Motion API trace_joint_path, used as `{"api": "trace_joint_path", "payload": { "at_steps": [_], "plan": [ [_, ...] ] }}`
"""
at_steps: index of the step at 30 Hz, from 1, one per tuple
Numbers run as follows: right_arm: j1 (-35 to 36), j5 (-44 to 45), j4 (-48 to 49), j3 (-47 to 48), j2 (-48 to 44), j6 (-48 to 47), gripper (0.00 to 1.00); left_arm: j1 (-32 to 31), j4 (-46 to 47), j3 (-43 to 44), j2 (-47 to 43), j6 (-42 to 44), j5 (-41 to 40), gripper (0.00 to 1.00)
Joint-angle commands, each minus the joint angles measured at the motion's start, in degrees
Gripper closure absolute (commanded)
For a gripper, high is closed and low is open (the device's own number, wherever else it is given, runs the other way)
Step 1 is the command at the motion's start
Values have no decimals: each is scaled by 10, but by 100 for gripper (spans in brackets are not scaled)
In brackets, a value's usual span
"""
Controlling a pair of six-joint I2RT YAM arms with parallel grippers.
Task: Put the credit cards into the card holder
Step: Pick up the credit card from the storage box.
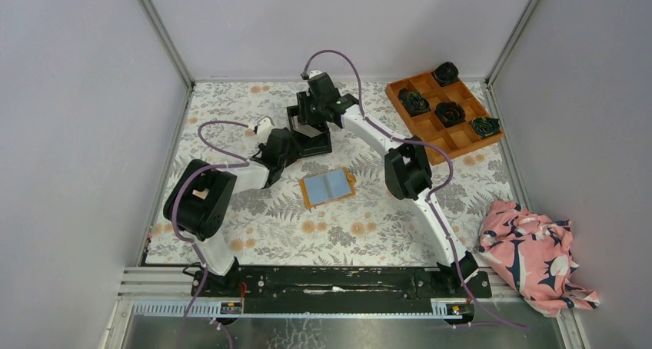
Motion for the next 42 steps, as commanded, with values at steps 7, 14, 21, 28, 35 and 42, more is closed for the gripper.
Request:
{"api": "trace_joint_path", "payload": {
  "at_steps": [7, 14, 21, 28, 35, 42],
  "plan": [
    [4, -10, -4, 14, 3, -3, 58, 6, 25, 22, 19, 15, 8, 36],
    [6, -25, 15, -12, -31, 2, 62, 6, 25, 23, 24, 14, 9, 36],
    [12, -27, 20, -26, -53, 4, 63, 6, 25, 23, 25, 15, 10, 37],
    [17, -31, 22, -30, -60, 4, 62, 6, 24, 24, 25, 15, 9, 37],
    [18, -31, 20, -30, -62, 5, 65, 6, 25, 22, 27, 16, 9, 38],
    [24, 3, 28, -66, -93, -15, 72, 6, 29, 16, 24, 14, 8, 38]
  ]
}}
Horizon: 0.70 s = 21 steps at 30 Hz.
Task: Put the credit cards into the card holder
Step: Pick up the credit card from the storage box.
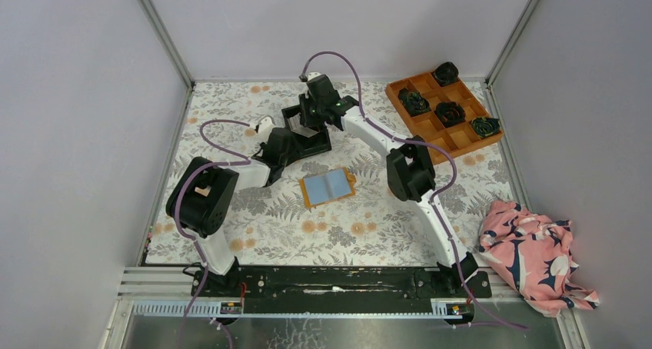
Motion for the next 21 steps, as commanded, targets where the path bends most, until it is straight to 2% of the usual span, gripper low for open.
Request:
{"api": "trace_joint_path", "payload": {
  "at_steps": [1, 11, 16, 21],
  "plan": [
    [17, 17, 11, -25, -74, -18, 72, 4, 25, 5, 7, 11, 0, 38],
    [20, 64, 20, -70, -110, -45, 76, 4, 25, 2, 0, 10, 2, 38],
    [20, 100, 15, -74, -107, -66, 87, 4, 23, 3, -10, 12, 0, 38],
    [19, 141, 60, -129, -132, -95, 100, 3, 21, 4, -31, 15, -8, 38]
  ]
}}
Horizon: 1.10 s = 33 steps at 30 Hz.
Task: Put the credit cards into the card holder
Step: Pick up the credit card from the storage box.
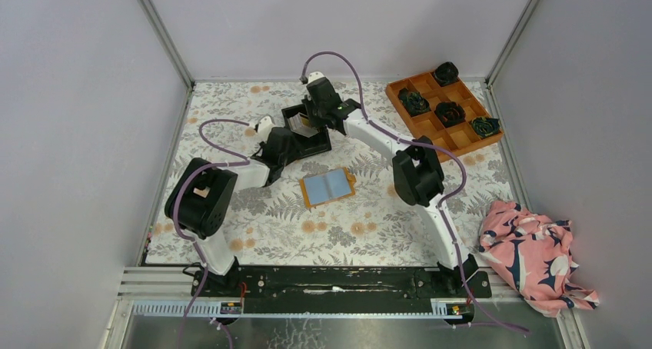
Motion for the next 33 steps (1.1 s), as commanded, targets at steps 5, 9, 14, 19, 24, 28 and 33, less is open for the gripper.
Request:
{"api": "trace_joint_path", "payload": {
  "at_steps": [5, 9, 14, 19, 24, 28, 33],
  "plan": [
    [1, 62, 95, -96, -106, -59, 100, 3, 17, 9, -57, 24, -16, 36],
    [2, 57, 121, -143, -162, -67, 100, 2, 13, 10, -91, 27, -10, 34],
    [2, 17, 126, -225, -258, -45, 100, -5, 40, -23, -159, 44, 23, 31],
    [3, -62, 105, -348, -384, -3, 100, -22, 112, -80, -231, 79, 116, 30],
    [3, -139, 94, -494, -547, 43, 100, -65, 147, -125, -294, 125, 207, 29],
    [3, -194, 73, -587, -650, 74, 100, -93, 162, -162, -342, 138, 294, 29],
    [3, -236, 43, -657, -739, 101, 100, -114, 177, -218, -405, 146, 381, 29]
  ]
}}
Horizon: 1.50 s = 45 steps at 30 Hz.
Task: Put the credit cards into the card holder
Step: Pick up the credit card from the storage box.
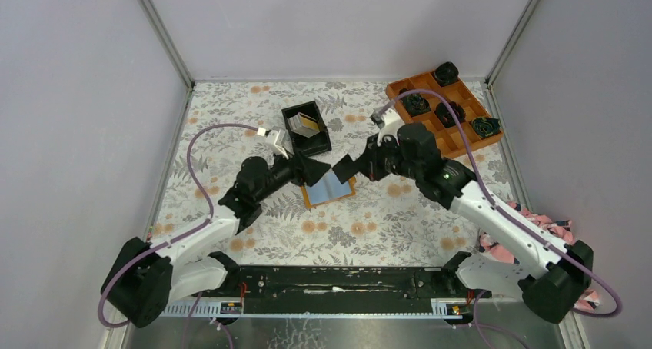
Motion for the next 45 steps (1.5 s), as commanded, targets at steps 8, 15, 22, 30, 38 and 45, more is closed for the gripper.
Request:
{"api": "trace_joint_path", "payload": {
  "at_steps": [8, 15, 22, 30, 38, 45],
  "plan": [
    [2, -122, -28, -111, -137, 71, 100, -46, 52, -72, -72, 33, 201, 29],
    [2, -173, -36, -139, -155, 83, 100, -96, 42, -56, -29, 52, 234, 29],
    [2, -224, -17, -172, -149, 95, 100, -117, 53, -44, 7, 56, 260, 30],
    [2, -274, 35, -212, -149, 126, 100, -117, 102, -46, 48, 41, 328, 41],
    [2, -283, 61, -218, -132, 132, 100, -118, 194, -54, 99, -10, 390, 62],
    [2, -294, 99, -218, -107, 139, 100, -117, 217, -45, 137, -22, 417, 100]
  ]
}}
